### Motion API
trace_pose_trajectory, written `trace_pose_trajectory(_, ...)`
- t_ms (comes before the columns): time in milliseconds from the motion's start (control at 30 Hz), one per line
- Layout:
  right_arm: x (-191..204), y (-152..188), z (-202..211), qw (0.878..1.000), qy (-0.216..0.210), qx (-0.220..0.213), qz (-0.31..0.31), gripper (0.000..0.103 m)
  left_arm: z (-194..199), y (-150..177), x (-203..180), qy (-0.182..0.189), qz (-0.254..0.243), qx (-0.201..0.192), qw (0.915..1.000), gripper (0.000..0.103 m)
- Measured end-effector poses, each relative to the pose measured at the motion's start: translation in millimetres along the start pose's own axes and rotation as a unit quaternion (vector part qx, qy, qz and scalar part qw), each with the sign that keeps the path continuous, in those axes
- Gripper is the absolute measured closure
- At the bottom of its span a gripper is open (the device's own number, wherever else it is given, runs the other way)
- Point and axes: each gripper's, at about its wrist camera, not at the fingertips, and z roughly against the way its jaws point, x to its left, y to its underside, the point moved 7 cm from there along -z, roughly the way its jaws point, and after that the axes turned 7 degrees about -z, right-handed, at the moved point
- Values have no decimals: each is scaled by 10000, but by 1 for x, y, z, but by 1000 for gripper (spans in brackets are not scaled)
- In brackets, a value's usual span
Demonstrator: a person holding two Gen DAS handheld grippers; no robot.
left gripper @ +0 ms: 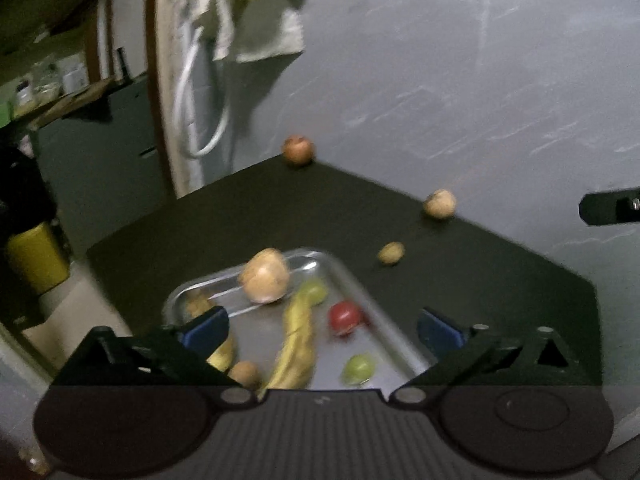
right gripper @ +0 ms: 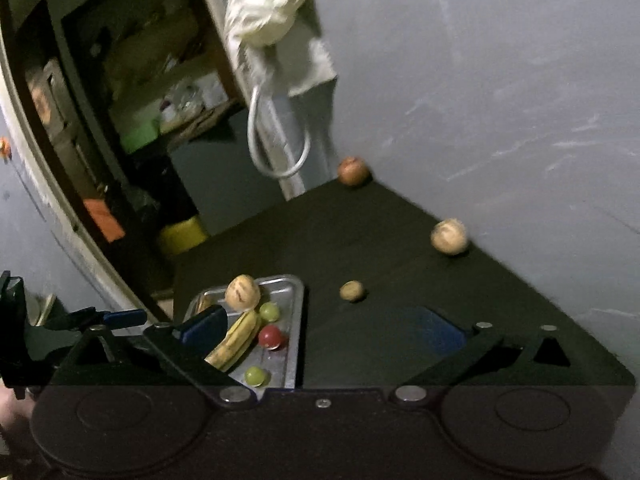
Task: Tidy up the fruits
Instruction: 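Withdraw both grippers from the tray toward the remaining fruits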
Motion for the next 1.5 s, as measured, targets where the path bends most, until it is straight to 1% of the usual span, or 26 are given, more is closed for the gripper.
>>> trace_pose_trajectory(67, -6, -1, 13, 9999, 25, -112, -57, 1, 1, -10, -12, 101, -92, -48, 9999, 1)
trace_pose_trajectory(200, -17, 0, 37, 9993, 11, -316, -175, 1, 6, -23, -35, 191, -327, -155, 9992, 1)
trace_pose_trajectory(300, -21, 0, 52, 9987, -26, -469, -212, 1, 12, -28, -49, 200, -478, -216, 9984, 1)
trace_pose_trajectory(500, -25, 0, 69, 9977, -80, -616, -265, 1, 20, -36, -67, 166, -697, -264, 9971, 1)
trace_pose_trajectory(833, -24, -3, 81, 9964, -160, -783, -266, 1, 26, -46, -76, 108, -821, -321, 9960, 1)
trace_pose_trajectory(1133, -16, -4, 79, 9962, -241, -811, -225, 1, 29, -51, -72, 35, -860, -385, 9955, 1)
trace_pose_trajectory(1333, -15, -6, 76, 9962, -226, -806, -243, 1, 23, -50, -70, 77, -901, -304, 9954, 1)
trace_pose_trajectory(1500, -20, -6, 69, 9960, -96, -789, -405, 1, 3, -50, -70, 216, -1044, -133, 9942, 1)
